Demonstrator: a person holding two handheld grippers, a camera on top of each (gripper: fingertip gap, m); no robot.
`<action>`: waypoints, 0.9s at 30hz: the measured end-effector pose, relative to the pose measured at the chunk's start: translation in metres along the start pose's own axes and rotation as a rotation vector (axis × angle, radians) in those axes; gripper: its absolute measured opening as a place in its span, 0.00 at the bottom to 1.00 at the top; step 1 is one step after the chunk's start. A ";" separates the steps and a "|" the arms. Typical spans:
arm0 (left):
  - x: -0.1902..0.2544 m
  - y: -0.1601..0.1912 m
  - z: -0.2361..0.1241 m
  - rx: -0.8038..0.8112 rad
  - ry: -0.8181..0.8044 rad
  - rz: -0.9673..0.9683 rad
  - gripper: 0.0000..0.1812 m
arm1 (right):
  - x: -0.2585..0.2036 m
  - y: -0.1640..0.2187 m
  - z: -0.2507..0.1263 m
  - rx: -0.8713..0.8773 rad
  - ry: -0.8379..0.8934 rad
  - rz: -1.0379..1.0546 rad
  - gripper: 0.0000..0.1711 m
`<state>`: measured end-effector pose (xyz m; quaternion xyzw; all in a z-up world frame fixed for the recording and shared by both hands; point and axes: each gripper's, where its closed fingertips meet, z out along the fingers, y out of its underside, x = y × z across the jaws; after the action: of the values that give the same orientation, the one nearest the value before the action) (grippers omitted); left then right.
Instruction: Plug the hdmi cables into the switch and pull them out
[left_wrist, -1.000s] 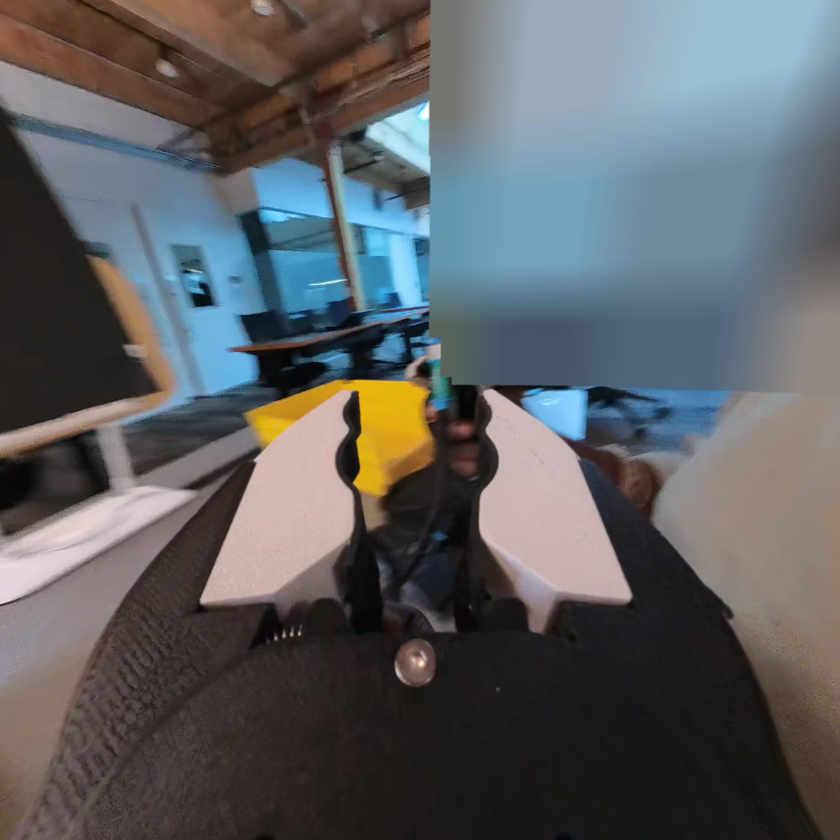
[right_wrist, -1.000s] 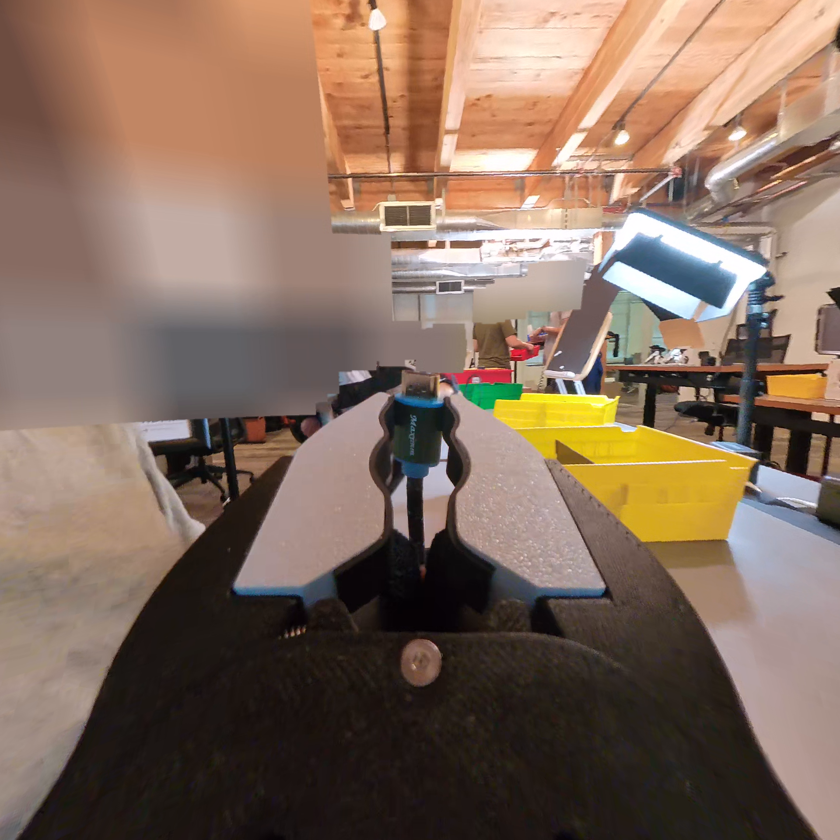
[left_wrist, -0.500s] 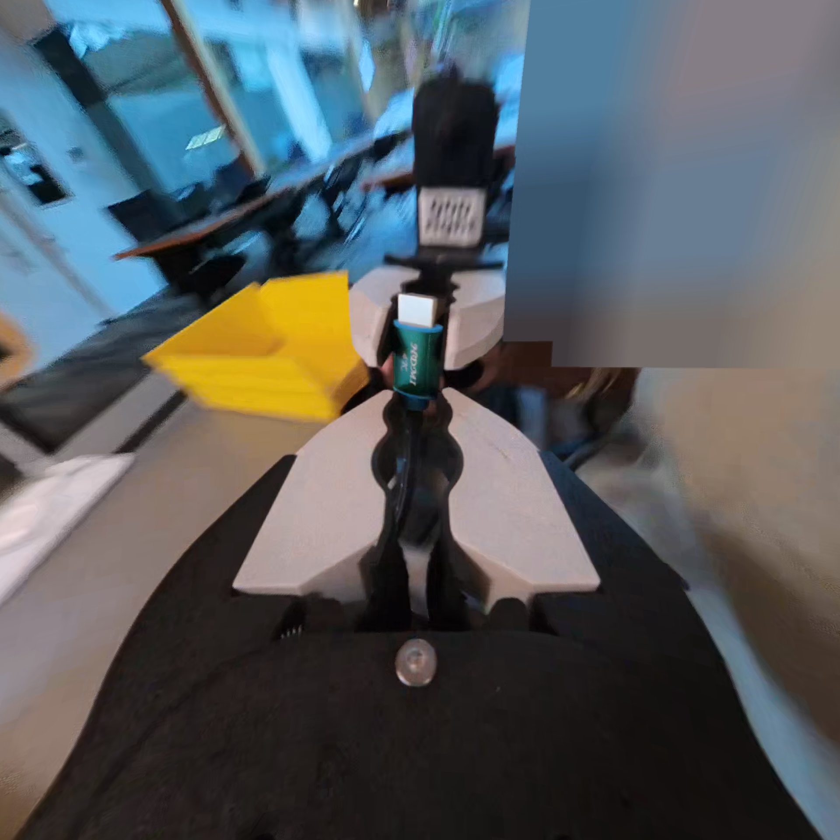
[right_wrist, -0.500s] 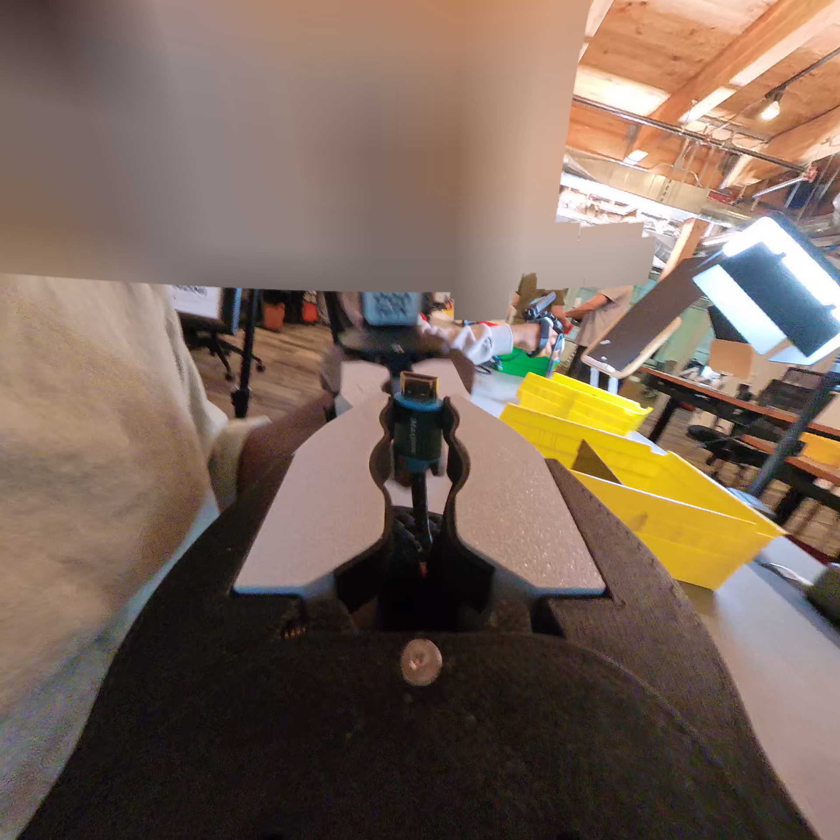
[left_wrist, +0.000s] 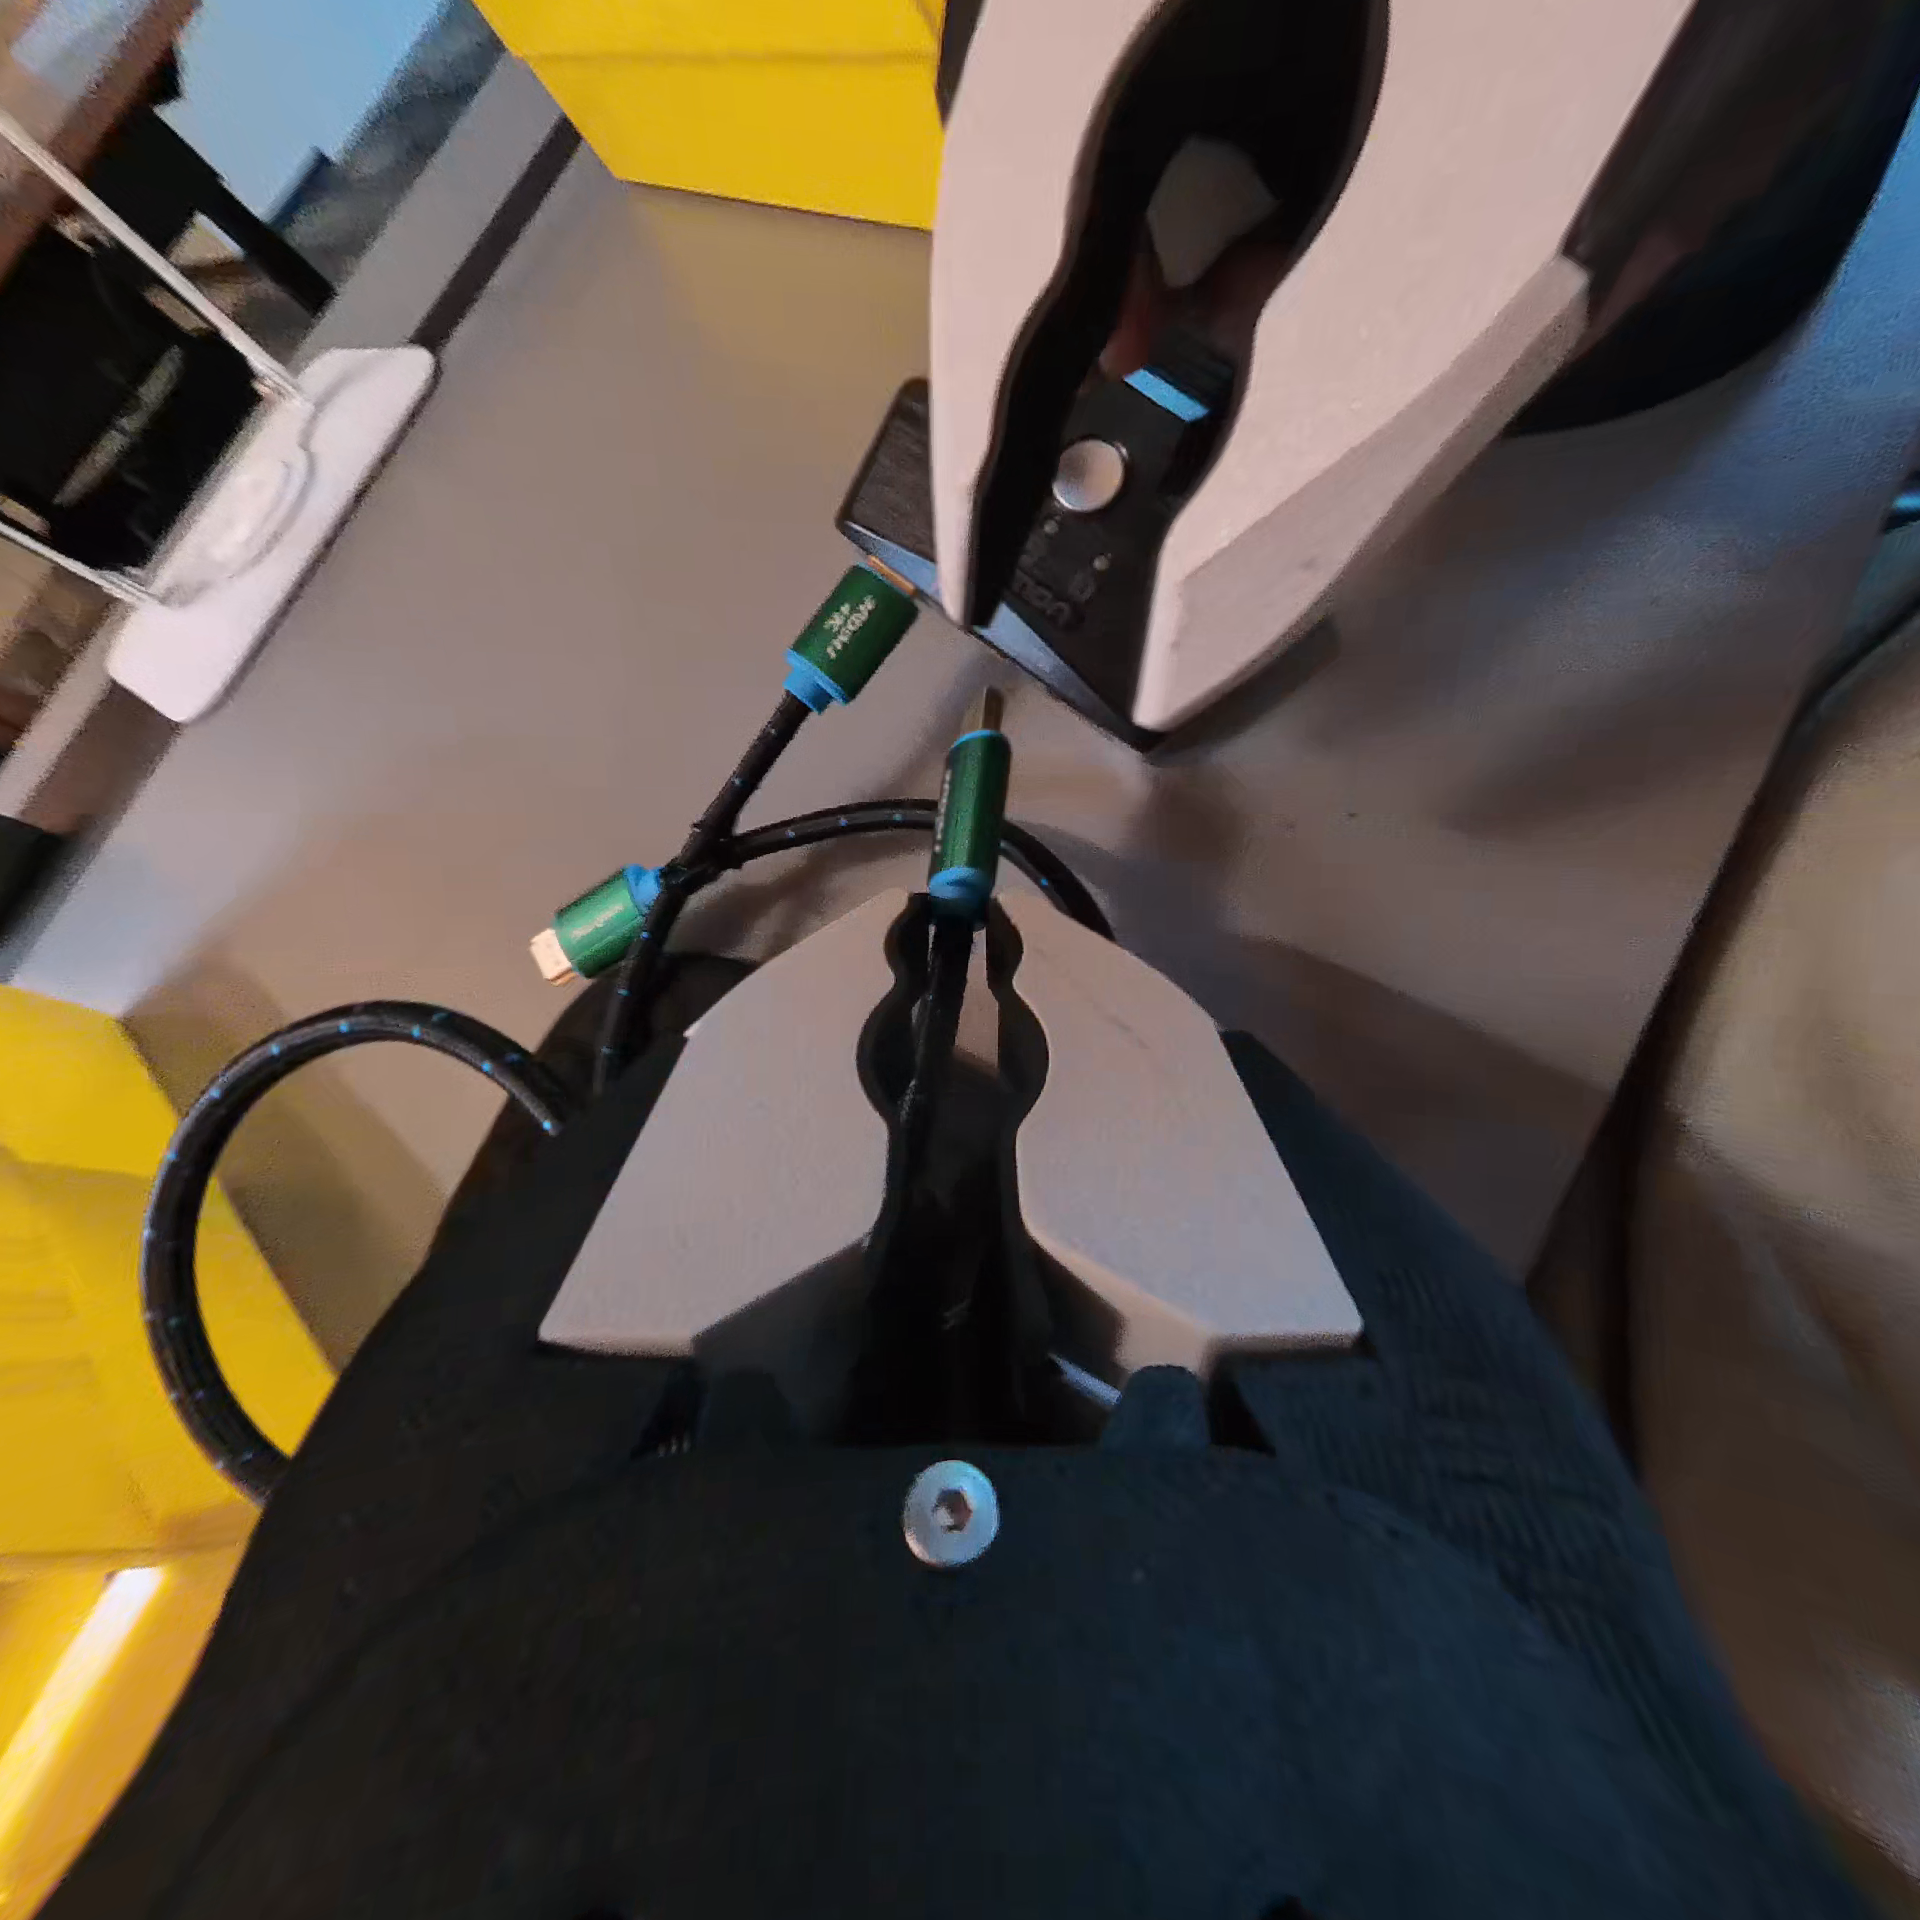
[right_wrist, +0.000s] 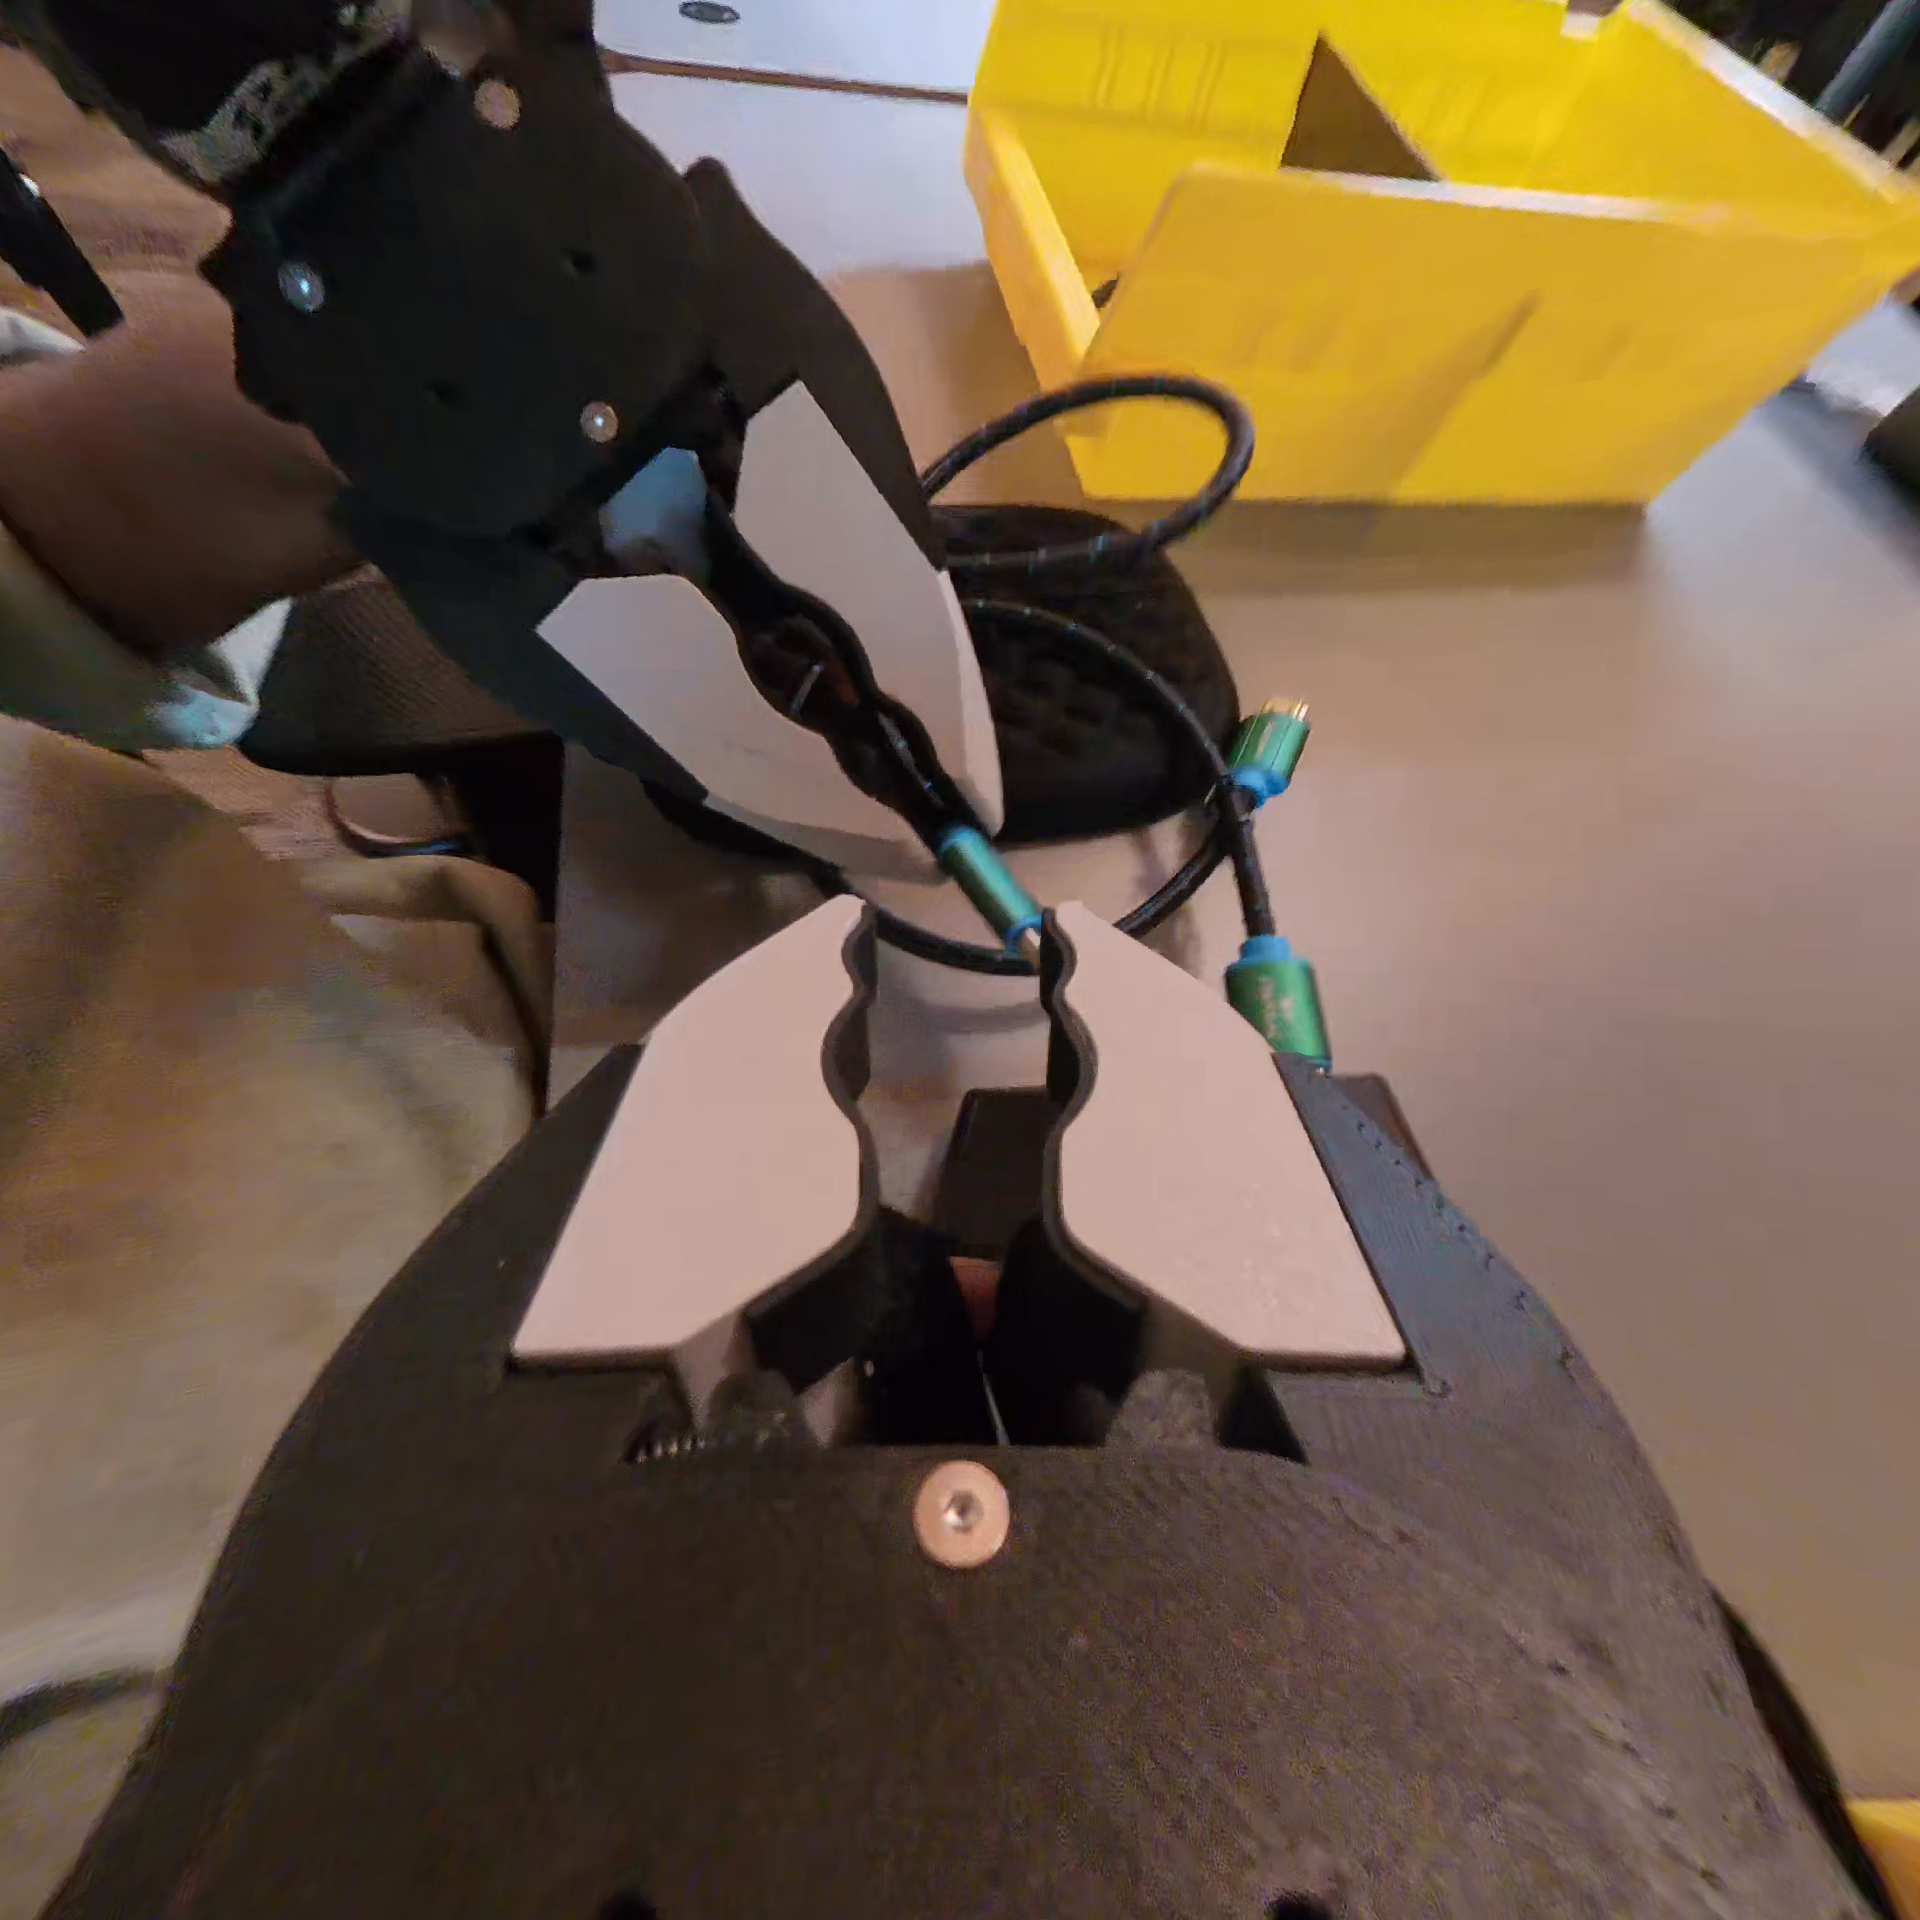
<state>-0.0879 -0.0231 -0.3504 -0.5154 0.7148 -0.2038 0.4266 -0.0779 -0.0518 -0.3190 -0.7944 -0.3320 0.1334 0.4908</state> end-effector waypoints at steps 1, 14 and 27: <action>-0.002 -0.002 -0.001 0.022 -0.020 0.011 0.06 | -0.001 0.001 0.000 -0.012 -0.016 0.028 0.19; -0.001 -0.009 -0.018 0.153 -0.080 0.122 0.06 | -0.007 -0.009 0.026 -0.075 -0.040 -0.571 0.08; -0.033 -0.071 -0.093 0.864 0.281 -0.709 0.21 | 0.011 -0.082 -0.022 0.238 0.438 -0.949 0.05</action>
<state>-0.1204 -0.0346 -0.2337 -0.4706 0.3999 -0.6742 0.4050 -0.0908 -0.0355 -0.2362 -0.5054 -0.5270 -0.2354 0.6415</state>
